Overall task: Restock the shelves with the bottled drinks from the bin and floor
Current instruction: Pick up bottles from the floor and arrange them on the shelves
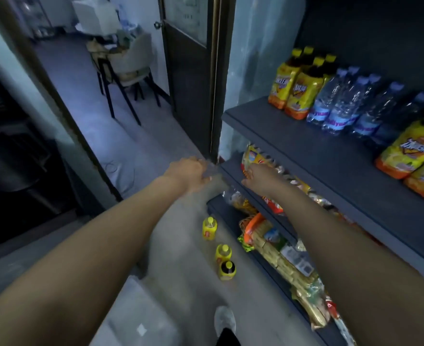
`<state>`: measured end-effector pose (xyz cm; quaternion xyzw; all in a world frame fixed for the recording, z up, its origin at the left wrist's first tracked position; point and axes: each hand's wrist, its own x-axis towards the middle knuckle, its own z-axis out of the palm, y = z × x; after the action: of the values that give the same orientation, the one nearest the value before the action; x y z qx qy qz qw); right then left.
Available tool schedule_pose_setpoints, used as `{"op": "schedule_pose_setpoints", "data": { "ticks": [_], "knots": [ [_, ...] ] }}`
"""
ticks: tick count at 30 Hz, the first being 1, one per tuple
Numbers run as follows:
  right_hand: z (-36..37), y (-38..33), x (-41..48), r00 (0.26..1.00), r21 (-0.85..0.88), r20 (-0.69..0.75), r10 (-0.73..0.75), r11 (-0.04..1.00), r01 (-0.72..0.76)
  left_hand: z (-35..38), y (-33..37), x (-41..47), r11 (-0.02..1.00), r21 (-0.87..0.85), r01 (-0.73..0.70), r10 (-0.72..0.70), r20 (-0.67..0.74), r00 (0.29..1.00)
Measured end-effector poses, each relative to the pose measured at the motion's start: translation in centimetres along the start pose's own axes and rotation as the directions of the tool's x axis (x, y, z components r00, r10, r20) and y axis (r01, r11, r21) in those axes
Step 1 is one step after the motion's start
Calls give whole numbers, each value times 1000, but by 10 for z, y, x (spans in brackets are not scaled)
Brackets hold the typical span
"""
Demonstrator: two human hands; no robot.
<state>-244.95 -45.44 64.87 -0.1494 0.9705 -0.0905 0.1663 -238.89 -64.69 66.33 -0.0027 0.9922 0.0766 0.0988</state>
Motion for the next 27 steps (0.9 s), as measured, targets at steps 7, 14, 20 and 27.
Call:
{"op": "schedule_pose_setpoints", "data": {
  "ticks": [7,14,20,27],
  "knots": [
    [68,24,81,987,34,146,-62,998,58,80,-6,62,994,26,102,-105,157,982],
    [149,43,123,947,43,317,-56,998,44,165,-22,90,982,-20,188,-175,282,943],
    [211,49,141,922,29,386,-30,999,20,225,-47,113,977,-58,207,-175,350,920],
    [308,71,161,890,76,447,85,988,-133,309,-64,135,981,-92,170,-116,423,899]
  ]
}}
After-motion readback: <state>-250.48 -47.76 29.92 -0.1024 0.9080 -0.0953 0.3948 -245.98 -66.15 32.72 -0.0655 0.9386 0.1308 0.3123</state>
